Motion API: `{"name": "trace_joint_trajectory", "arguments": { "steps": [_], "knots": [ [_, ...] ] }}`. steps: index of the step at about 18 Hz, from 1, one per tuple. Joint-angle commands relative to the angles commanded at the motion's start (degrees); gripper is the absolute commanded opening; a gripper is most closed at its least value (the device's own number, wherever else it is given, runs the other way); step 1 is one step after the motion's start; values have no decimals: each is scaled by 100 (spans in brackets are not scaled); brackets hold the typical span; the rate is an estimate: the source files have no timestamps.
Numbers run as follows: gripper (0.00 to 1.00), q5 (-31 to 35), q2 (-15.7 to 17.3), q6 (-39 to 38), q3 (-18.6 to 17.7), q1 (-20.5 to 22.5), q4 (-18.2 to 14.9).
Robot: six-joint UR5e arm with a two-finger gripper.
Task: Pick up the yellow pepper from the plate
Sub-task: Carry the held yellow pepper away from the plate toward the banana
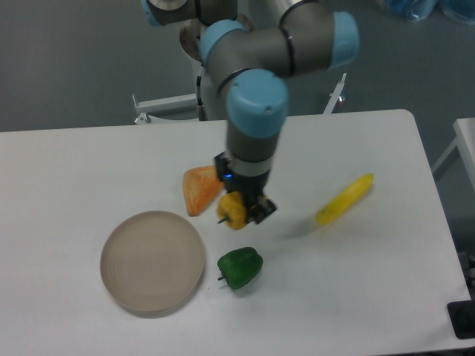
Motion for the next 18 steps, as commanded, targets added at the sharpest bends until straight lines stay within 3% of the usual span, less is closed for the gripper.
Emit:
{"name": "trace_joint_trajectory", "arguments": {
  "steps": [9,18],
  "knots": [
    [12,63,-149,1399,-62,678,52],
    [12,46,-237,1497,-70,713,70]
  ]
}}
